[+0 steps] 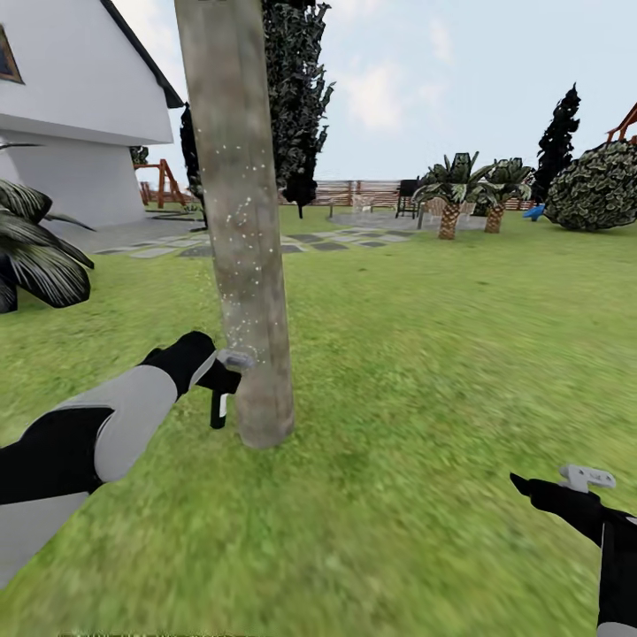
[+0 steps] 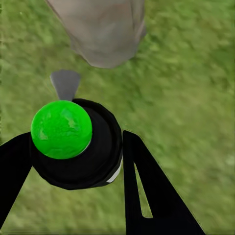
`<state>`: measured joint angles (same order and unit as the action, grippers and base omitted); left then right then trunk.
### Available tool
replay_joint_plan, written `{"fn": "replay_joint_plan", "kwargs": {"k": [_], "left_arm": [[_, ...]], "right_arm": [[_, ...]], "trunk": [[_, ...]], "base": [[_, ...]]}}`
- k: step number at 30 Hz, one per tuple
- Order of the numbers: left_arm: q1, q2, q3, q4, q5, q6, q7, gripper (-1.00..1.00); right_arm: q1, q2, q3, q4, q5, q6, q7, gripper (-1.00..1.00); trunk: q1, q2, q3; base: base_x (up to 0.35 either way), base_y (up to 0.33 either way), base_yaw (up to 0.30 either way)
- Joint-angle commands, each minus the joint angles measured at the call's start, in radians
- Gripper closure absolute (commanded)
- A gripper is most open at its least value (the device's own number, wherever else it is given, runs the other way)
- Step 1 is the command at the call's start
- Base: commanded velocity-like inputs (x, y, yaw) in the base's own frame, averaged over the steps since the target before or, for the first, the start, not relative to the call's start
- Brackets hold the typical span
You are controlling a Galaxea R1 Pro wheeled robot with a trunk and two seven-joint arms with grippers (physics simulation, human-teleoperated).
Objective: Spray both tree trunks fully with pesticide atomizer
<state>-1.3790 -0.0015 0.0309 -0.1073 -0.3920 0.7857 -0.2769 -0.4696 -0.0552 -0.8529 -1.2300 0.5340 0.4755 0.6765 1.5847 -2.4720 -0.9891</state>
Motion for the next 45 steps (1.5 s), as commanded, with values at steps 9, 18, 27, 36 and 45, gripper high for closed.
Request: {"fn": "replay_joint_plan", "kwargs": {"k": [9,18,27,36,45], "left_arm": [[0.003,-0.001,0.001,0.000,0.002,-0.001,-0.002,1.00],[0.003,-0.002,0.001,0.000,0.002,-0.001,-0.002,1.00],[0.007,-0.002,0.001,0.000,0.002,-0.001,-0.002,1.00],[0.009,-0.003,0.001,0.000,0.002,-0.002,-0.002,1.00],[0.011,-0.003,0.001,0.000,0.002,-0.002,-0.002,1.00]], "right_arm": [[0.000,0.001,0.000,0.002,0.000,0.000,0.000,-1.00],[0.000,0.001,0.000,0.003,0.000,0.000,0.002,-1.00],[0.000,0.001,0.000,0.003,0.000,0.000,0.000,-1.00],[0.000,0.001,0.001,0.003,0.000,0.000,0.000,-1.00],[0.000,0.001,0.001,0.003,0.000,0.000,0.000,-1.00]], "trunk": [[0.000,0.000,0.000],[0.000,0.000,0.000],[0.000,0.000,0.000],[0.000,0.000,0.000],[0.000,0.000,0.000]], "base": [[0.000,-0.012,0.236],[0.000,-0.294,0.018],[0.000,-0.319,0.110],[0.000,-0.320,0.254],[0.081,-0.319,0.255]]}}
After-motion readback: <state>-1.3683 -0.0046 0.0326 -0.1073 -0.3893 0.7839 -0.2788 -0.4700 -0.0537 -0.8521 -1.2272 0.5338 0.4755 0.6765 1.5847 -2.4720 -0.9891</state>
